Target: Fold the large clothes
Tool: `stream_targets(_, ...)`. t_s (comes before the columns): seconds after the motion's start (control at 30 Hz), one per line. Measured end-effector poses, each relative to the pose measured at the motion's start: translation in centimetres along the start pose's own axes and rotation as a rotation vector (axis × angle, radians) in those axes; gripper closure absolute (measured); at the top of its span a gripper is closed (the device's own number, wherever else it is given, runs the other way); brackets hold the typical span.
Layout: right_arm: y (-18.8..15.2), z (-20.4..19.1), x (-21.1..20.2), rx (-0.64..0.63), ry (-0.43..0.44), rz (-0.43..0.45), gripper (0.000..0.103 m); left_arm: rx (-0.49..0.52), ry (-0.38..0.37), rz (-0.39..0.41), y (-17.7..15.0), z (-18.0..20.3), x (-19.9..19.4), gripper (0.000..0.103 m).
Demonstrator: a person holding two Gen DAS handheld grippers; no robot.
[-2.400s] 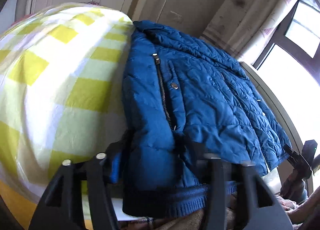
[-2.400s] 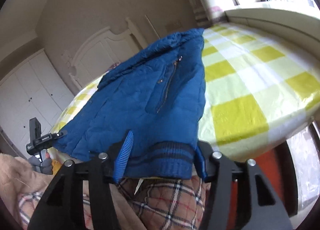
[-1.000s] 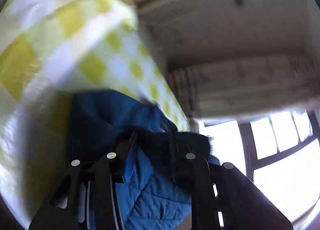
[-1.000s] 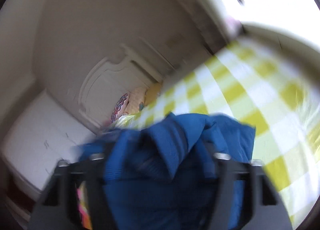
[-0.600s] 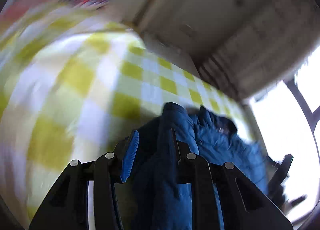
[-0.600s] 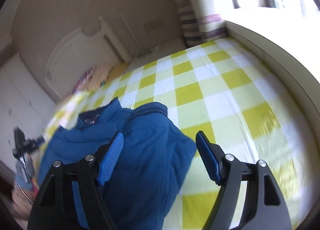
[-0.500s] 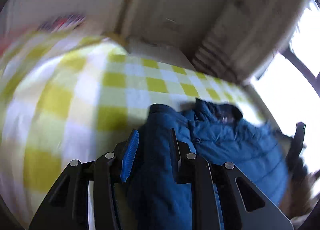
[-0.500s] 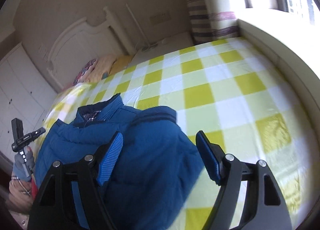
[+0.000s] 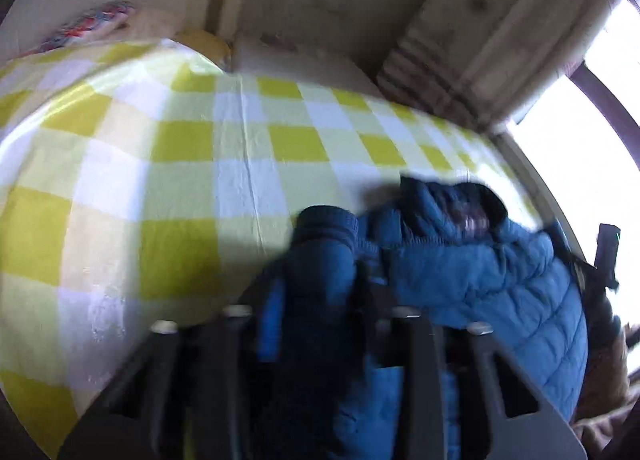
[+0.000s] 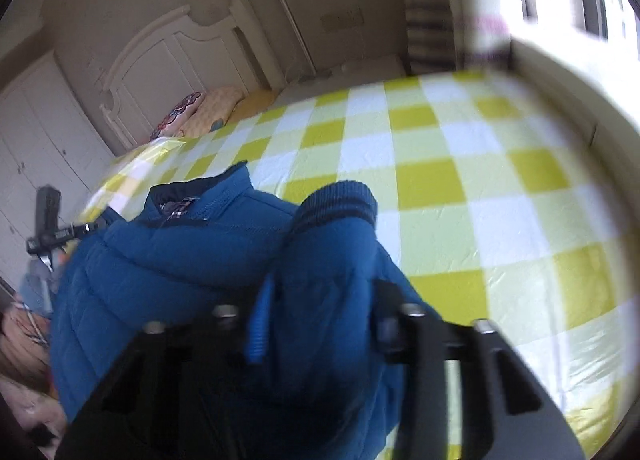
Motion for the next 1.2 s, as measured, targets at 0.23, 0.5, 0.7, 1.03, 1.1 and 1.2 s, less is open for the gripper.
stream_targets(0.23, 3.9, -8.0, -6.5, -0.201, -0.017, 0.169, 0.091, -0.008, 0.021, 0.261, 1.3, 1.8, -11.0, 0.086)
stream_targets(0.5, 7.4, -0.1, 6.2, -0.052, -0.140, -0.089, 0.084, 0.007, 0.246, 0.021, 4.1, 0.2, 2.1, 0.082)
stream_targets(0.7, 5.0, 2.7, 7.8, 0.040, -0.102, -0.085, 0.073, -0.060, 0.240, 0.006, 2.2, -1.5, 4.0, 0.069)
stream_targets(1.03, 4.9, 4.8, 7.5, 0.150, -0.082, -0.082, 0.035, -0.177, 0.269, -0.035, 2.4, -3.6, 4.1, 0.031)
stream_targets(1.1, 4.9, 3.8, 5.3, 0.150, -0.087, -0.060, 0.035, -0.289, 0.219, 0.018, 2.0, -5.6, 0.9, 0.031)
stream_targets(1.2, 3.7, 0.2, -0.5, 0.075, 0.004, 0.037, 0.029, -0.375, 0.150, 0.158, -0.1, -7.3, -6.0, 0.024)
Point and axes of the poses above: each gripper's, at about its wrist camera, not at the fingertips, and x roughly the way its jaws point, z to its right, y to its top, the point moved 2 cm from there along x, roughly the way its jaws point, and after that the axes turned 15 degrees about y, right-handed, at the moved point
